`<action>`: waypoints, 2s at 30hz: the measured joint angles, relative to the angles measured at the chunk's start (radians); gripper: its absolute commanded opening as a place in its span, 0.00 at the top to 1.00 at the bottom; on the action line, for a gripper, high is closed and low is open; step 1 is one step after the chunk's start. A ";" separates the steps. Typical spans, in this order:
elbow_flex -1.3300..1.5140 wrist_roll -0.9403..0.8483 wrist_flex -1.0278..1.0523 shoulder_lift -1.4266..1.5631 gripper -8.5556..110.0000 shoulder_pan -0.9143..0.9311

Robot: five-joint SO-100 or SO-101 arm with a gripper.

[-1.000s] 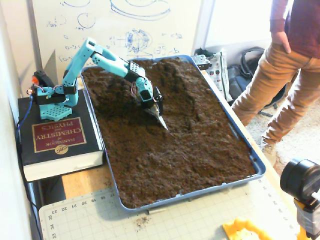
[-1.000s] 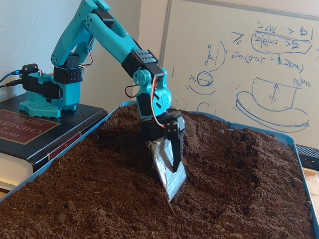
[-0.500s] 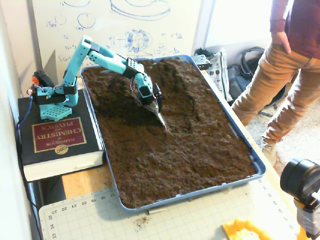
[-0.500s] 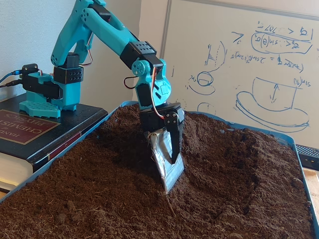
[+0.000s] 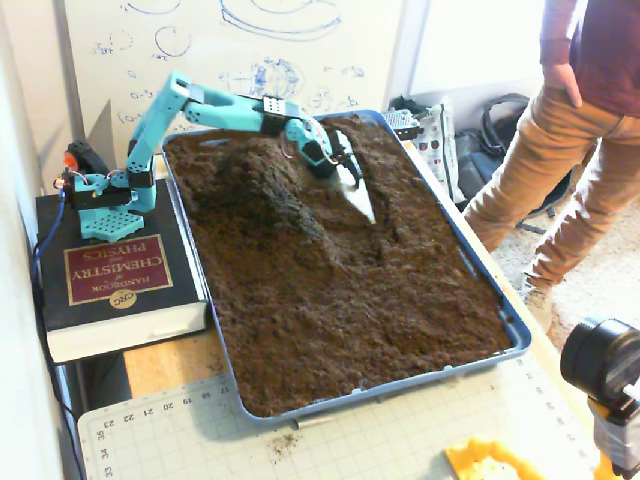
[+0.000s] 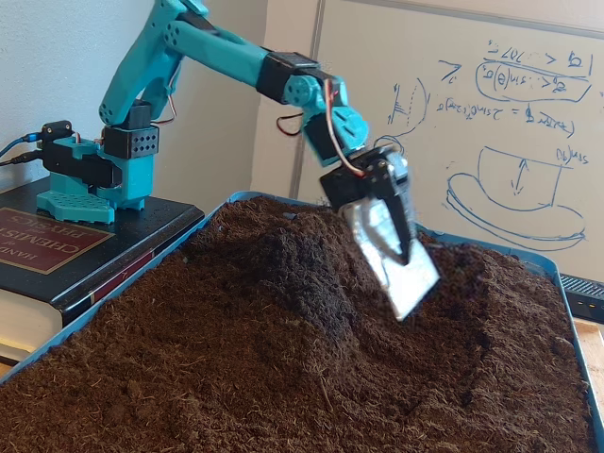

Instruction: Build a berm.

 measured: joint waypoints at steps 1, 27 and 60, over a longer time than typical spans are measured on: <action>-0.063 0.003 0.000 -0.051 0.92 0.000; -0.859 0.005 0.000 -0.868 0.92 0.038; 0.072 -0.327 -0.017 -0.275 0.92 0.083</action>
